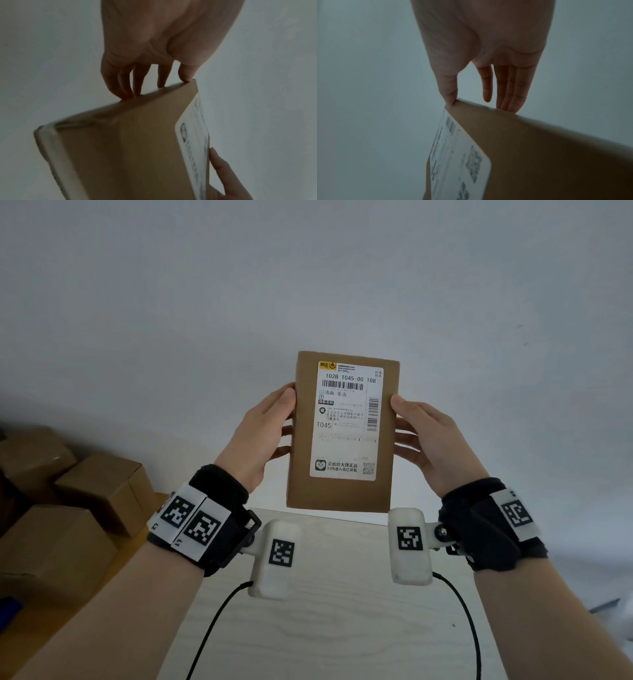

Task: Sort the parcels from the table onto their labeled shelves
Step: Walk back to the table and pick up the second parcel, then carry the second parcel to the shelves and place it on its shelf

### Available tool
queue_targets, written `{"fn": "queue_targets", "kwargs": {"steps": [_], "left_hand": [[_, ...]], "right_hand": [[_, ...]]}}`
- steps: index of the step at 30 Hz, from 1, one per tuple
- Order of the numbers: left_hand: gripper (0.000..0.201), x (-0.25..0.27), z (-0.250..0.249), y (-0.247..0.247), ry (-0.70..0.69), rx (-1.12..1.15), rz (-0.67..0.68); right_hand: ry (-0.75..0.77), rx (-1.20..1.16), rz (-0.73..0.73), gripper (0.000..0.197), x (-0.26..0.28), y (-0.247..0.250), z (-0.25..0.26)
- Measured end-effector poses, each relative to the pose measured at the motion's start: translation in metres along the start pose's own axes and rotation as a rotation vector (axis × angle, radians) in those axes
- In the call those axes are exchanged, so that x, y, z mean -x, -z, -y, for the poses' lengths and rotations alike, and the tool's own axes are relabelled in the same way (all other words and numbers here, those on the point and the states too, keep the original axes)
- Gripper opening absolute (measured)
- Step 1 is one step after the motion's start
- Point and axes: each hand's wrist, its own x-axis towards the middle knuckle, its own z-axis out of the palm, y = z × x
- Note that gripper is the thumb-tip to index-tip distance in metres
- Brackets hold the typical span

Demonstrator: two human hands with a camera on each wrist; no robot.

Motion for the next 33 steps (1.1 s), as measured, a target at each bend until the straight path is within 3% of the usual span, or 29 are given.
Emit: {"fn": "queue_targets", "kwargs": {"steps": [5,9,20,28,33], "left_hand": [[0.041,0.0,0.012,-0.006,0.006,-0.032,0.073],[0.04,-0.001,0.025,-0.021,0.038,-0.007,0.152],[0.04,0.036,0.04,-0.121,0.037,0.038,0.368],[0.038,0.118,0.016,-0.218,-0.042,0.071,0.487],[0.039,0.198,-0.002,-0.284,-0.106,0.066,0.576]], "right_hand": [[-0.046,-0.021,-0.043,0.042,0.014,0.008,-0.012],[-0.057,-0.004,-0.157,0.035,0.032,0.02,-0.02],[-0.058,-0.03,-0.424,0.013,0.113,0.103,-0.035],[0.018,-0.076,-0.555,0.03,0.213,0.189,-0.028],[0.111,-0.08,-0.567,0.025,0.302,0.257,-0.017]]}}
